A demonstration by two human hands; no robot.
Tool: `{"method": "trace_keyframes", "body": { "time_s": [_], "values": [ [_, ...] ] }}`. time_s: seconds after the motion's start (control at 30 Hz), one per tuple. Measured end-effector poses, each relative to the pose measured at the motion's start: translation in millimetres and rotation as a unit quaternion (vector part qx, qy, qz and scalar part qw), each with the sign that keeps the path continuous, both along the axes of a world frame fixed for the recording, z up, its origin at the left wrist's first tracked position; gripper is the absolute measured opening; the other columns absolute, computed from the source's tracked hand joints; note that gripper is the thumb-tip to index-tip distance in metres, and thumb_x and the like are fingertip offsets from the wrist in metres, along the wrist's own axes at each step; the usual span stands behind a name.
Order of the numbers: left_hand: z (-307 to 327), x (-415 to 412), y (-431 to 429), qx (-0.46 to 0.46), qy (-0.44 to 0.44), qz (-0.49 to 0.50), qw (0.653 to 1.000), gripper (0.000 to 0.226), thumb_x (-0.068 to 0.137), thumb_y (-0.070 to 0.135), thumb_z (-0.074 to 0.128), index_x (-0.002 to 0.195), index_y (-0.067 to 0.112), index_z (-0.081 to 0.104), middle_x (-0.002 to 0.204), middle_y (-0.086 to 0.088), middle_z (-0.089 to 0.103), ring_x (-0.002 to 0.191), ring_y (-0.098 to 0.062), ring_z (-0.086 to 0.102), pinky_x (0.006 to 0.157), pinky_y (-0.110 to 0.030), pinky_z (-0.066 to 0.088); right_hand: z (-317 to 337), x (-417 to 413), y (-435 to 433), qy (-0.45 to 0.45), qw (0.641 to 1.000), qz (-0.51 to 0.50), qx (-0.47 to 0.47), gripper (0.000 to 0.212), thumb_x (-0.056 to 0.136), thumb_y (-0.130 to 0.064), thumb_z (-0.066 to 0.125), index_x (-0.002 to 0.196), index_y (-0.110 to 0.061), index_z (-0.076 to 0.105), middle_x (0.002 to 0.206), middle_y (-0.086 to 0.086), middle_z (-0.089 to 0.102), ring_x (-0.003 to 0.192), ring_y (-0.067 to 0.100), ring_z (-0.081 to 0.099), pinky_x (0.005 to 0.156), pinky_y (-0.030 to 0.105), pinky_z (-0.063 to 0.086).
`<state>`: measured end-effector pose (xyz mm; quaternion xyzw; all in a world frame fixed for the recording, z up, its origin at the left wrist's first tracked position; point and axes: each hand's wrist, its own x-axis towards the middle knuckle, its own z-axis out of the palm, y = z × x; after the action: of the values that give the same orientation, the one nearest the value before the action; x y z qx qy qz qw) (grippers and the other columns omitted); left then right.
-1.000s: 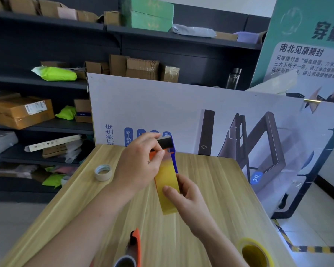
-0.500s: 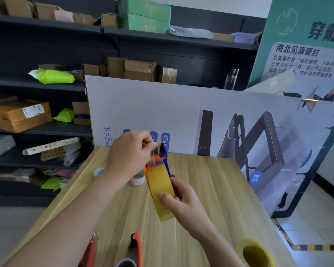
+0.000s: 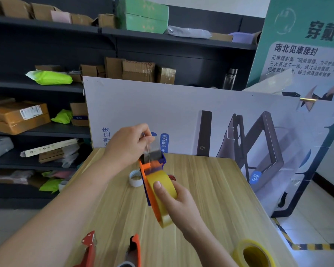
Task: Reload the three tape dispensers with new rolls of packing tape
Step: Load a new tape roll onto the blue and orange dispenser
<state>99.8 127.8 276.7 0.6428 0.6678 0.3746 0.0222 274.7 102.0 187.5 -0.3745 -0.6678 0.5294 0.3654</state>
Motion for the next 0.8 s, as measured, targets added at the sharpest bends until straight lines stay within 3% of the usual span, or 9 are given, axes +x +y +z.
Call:
{"method": "trace_keyframes", "body": {
  "time_s": [0.07, 0.17, 0.23, 0.37, 0.47, 0.53, 0.63, 0.7, 0.8],
  "values": [
    [-1, -4, 3, -0.008, -0.026, -0.005, 1.0, 0.015, 0.093, 0.027, 0.056, 0.08, 0.019, 0.057, 0.066, 0.004, 0.071, 0.065, -0.014, 0.067, 0.069, -0.039, 0.054, 1, 0, 1, 0.001, 1.0, -0.009, -0.003, 0.058, 0.076, -0.058, 0.063, 0.098, -0.005, 0.063, 0.086, 0.017, 0.067, 0.075, 0.018, 0.062, 0.073, 0.043, 0.053],
    [-1, -17, 7, -0.028, -0.179, -0.012, 0.983, 0.018, 0.094, 0.02, 0.056, 0.078, 0.012, 0.056, 0.067, -0.002, 0.073, 0.064, -0.026, 0.069, 0.066, -0.041, 0.058, 2, 1, 4, 0.004, 1.0, 0.014, -0.006, 0.044, 0.075, -0.048, 0.066, 0.095, -0.009, 0.063, 0.075, -0.004, 0.059, 0.07, 0.013, 0.058, 0.067, 0.031, 0.048],
    [-2, -23, 9, -0.04, -0.219, -0.009, 0.975, 0.018, 0.095, 0.019, 0.056, 0.077, 0.013, 0.056, 0.067, -0.003, 0.074, 0.062, -0.028, 0.068, 0.059, -0.037, 0.058, 3, 1, 4, -0.01, 1.0, 0.016, -0.008, 0.035, 0.073, -0.042, 0.066, 0.09, -0.012, 0.062, 0.069, -0.012, 0.054, 0.065, 0.009, 0.054, 0.062, 0.025, 0.046],
    [0, -24, 12, -0.071, -0.213, -0.044, 0.974, 0.019, 0.095, 0.019, 0.054, 0.077, 0.014, 0.054, 0.065, -0.003, 0.074, 0.055, -0.02, 0.068, 0.051, -0.028, 0.054, 1, -5, 5, -0.02, 0.998, -0.01, -0.059, 0.047, 0.079, -0.053, 0.063, 0.094, -0.008, 0.064, 0.075, -0.002, 0.06, 0.07, 0.012, 0.058, 0.067, 0.029, 0.049],
    [3, -25, 13, -0.08, -0.219, -0.054, 0.971, 0.02, 0.098, 0.02, 0.048, 0.079, 0.014, 0.051, 0.066, -0.006, 0.074, 0.057, -0.025, 0.069, 0.053, -0.031, 0.054, 0, -6, 7, -0.021, 0.997, -0.036, -0.064, 0.048, 0.086, -0.056, 0.063, 0.093, -0.009, 0.068, 0.076, -0.001, 0.068, 0.071, 0.01, 0.063, 0.07, 0.03, 0.053],
    [3, -30, 13, -0.051, -0.241, -0.031, 0.969, 0.02, 0.098, 0.019, 0.047, 0.08, 0.012, 0.051, 0.065, -0.006, 0.074, 0.057, -0.026, 0.069, 0.058, -0.034, 0.055, -1, -6, 7, -0.011, 0.997, -0.018, -0.071, 0.045, 0.083, -0.052, 0.067, 0.095, -0.009, 0.068, 0.077, -0.001, 0.067, 0.072, 0.011, 0.063, 0.069, 0.03, 0.051],
    [2, -35, 11, 0.013, -0.2, 0.019, 0.98, 0.019, 0.095, 0.018, 0.052, 0.077, 0.013, 0.056, 0.065, 0.001, 0.073, 0.057, -0.018, 0.068, 0.068, -0.038, 0.057, -1, -5, 6, -0.012, 0.997, 0.008, -0.079, 0.047, 0.069, -0.048, 0.068, 0.094, -0.009, 0.067, 0.077, 0.001, 0.061, 0.072, 0.013, 0.059, 0.067, 0.029, 0.047],
    [1, -32, 11, 0.031, -0.184, 0.005, 0.982, 0.02, 0.093, 0.018, 0.054, 0.073, 0.016, 0.056, 0.063, 0.001, 0.071, 0.055, -0.016, 0.067, 0.067, -0.04, 0.058, -1, -7, 6, -0.027, 0.996, 0.014, -0.087, 0.045, 0.067, -0.046, 0.067, 0.094, -0.011, 0.066, 0.076, 0.0, 0.059, 0.07, 0.012, 0.058, 0.065, 0.027, 0.047],
    [2, -32, 12, 0.062, -0.147, 0.024, 0.987, 0.024, 0.092, 0.019, 0.056, 0.068, 0.021, 0.055, 0.06, 0.003, 0.066, 0.051, -0.012, 0.064, 0.058, -0.033, 0.053, -4, -7, 6, -0.028, 0.993, -0.021, -0.111, 0.042, 0.081, -0.058, 0.065, 0.094, -0.018, 0.07, 0.086, 0.009, 0.071, 0.076, 0.012, 0.064, 0.071, 0.028, 0.052]
  ]
}}
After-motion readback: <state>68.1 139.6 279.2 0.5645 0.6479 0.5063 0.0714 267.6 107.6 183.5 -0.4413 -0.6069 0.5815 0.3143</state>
